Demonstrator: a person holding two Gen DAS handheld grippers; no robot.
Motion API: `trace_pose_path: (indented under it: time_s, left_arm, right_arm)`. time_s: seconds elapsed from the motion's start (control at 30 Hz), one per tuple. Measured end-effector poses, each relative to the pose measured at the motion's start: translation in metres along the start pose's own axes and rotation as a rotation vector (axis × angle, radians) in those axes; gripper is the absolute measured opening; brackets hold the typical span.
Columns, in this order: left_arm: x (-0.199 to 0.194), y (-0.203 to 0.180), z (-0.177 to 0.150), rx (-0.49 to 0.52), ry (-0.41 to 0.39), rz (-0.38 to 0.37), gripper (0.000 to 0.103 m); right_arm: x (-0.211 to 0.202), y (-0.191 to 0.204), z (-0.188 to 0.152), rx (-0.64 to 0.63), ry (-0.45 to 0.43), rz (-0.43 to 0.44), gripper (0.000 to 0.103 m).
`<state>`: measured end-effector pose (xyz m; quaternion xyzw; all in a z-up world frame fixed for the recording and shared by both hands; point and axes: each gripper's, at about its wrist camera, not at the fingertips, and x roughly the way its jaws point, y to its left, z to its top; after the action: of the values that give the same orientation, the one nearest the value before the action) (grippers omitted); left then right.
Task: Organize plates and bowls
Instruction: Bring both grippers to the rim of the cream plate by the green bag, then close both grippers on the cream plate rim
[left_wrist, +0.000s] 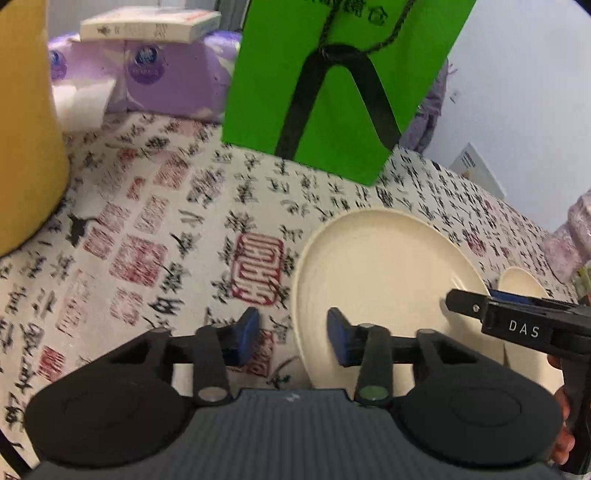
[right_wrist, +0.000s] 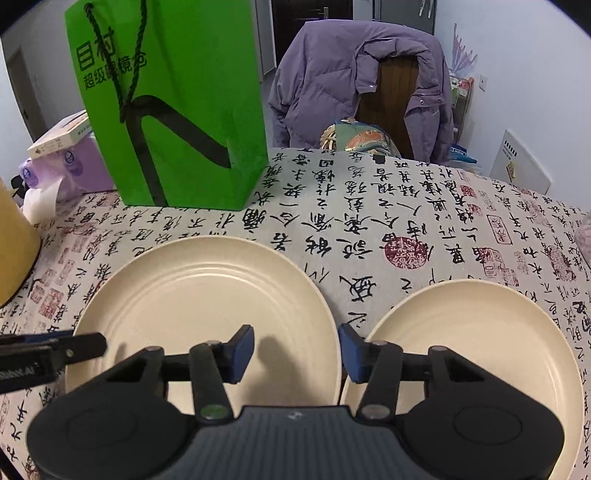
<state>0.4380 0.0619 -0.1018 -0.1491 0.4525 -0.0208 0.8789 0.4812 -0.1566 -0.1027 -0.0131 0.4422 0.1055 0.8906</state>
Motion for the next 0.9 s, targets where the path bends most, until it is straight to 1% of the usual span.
trace_pose_path:
  time_s: [0.07,0.1,0.17,0.27,0.43,0.53,0.57,0.6,0.7,0.8,0.9]
  left_arm:
    - [0.0,-0.001,-0.001,0.003,0.001,0.006,0.031]
    - [0.0,-0.002,-0.002,0.0,0.005,0.002,0.025]
    - [0.001,-0.003,-0.003,-0.003,0.011,-0.004,0.02]
    - [0.0,-0.005,-0.004,-0.004,0.009,0.012,0.019]
    - [0.0,-0.007,-0.004,-0.003,-0.005,0.041,0.018]
    - [-0.001,-0.007,-0.005,-0.002,-0.015,0.063,0.018]
    - [-0.001,-0.007,-0.005,-0.007,-0.018,0.074,0.018]
    - [-0.001,-0.005,-0.004,-0.014,-0.021,0.082,0.018]
    - [-0.002,-0.003,-0.004,-0.029,-0.021,0.087,0.018]
    - [-0.004,-0.003,-0.004,-0.034,-0.038,0.107,0.018]
    - [-0.006,0.001,-0.002,-0.058,-0.049,0.105,0.018]
  right_arm:
    - [-0.001,-0.002,-0.001,-0.001,0.004,0.014,0.049]
    - [0.0,-0.002,-0.002,0.0,0.011,0.02,0.048]
    - [0.003,-0.004,-0.003,0.002,0.034,0.03,0.044]
    - [0.003,-0.002,-0.003,0.001,0.036,0.028,0.043]
    - [0.002,-0.007,-0.006,0.025,0.024,0.044,0.035]
    - [0.0,-0.012,-0.007,0.047,0.015,0.048,0.021]
    - [0.0,-0.013,-0.006,0.053,0.017,0.046,0.014]
    - [0.0,-0.014,-0.007,0.059,0.019,0.048,0.011]
    - [-0.002,-0.012,-0.009,0.063,0.008,0.048,0.01]
    - [-0.003,-0.007,-0.009,0.057,-0.007,0.043,0.01]
    - [-0.004,-0.003,-0.008,0.048,-0.018,0.047,0.01]
